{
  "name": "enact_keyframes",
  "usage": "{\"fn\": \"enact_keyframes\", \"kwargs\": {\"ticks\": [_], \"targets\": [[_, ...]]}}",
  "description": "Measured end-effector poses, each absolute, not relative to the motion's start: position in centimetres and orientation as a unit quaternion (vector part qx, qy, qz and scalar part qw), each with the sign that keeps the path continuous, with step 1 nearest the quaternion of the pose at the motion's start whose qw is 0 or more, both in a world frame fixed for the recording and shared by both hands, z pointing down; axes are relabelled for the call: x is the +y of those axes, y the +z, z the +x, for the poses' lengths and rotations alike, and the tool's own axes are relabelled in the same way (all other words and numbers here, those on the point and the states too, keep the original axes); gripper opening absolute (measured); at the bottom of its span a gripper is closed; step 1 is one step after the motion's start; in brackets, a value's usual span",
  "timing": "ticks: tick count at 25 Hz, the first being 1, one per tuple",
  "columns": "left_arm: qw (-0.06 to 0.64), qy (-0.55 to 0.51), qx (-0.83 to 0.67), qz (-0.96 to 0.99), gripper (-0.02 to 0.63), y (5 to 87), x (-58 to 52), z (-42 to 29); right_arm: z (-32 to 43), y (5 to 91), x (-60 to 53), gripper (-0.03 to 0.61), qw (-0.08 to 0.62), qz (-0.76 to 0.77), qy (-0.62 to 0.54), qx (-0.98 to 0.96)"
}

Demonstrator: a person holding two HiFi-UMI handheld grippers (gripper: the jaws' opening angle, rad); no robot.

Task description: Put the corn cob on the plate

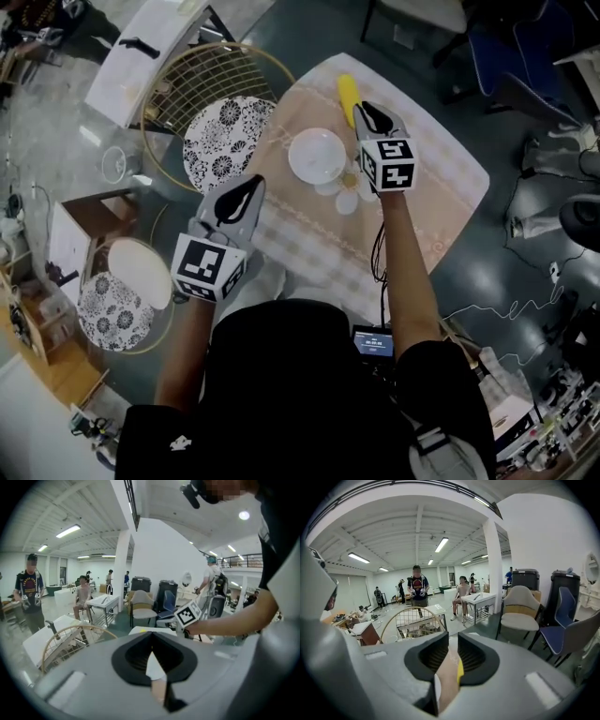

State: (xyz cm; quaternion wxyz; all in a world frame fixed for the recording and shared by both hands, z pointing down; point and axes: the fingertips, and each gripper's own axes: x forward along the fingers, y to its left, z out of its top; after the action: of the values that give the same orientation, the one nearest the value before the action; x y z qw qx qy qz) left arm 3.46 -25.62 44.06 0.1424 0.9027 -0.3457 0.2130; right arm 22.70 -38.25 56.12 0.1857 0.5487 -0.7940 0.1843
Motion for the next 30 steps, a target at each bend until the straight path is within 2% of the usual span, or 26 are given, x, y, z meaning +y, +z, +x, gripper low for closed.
{"fn": "enact_keyframes", "kwargs": {"ticks": [6, 10, 21, 30], "targets": [[0.163, 0.223, -0.359, 0.891, 0.003, 45.7, -26.2, 2.7, 23.5, 61.1, -40.7, 0.077, 0.227, 0.558, 0.192, -0.775], [0.199, 0.195, -0.374, 0.885, 0.003, 45.9, -26.9, 2.4, 23.7, 64.0, -42.0, 0.131, 0.244, 0.564, 0.207, -0.761], [0.212, 0.223, -0.38, 0.872, 0.003, 47.3, -26.4, 1.6, 23.7, 70.3, -43.8, 0.252, 0.289, 0.555, 0.24, -0.742], [0.214, 0.232, -0.375, 0.872, 0.003, 48.9, -26.0, 1.8, 23.5, 73.5, -44.9, 0.263, 0.312, 0.54, 0.254, -0.739]]}}
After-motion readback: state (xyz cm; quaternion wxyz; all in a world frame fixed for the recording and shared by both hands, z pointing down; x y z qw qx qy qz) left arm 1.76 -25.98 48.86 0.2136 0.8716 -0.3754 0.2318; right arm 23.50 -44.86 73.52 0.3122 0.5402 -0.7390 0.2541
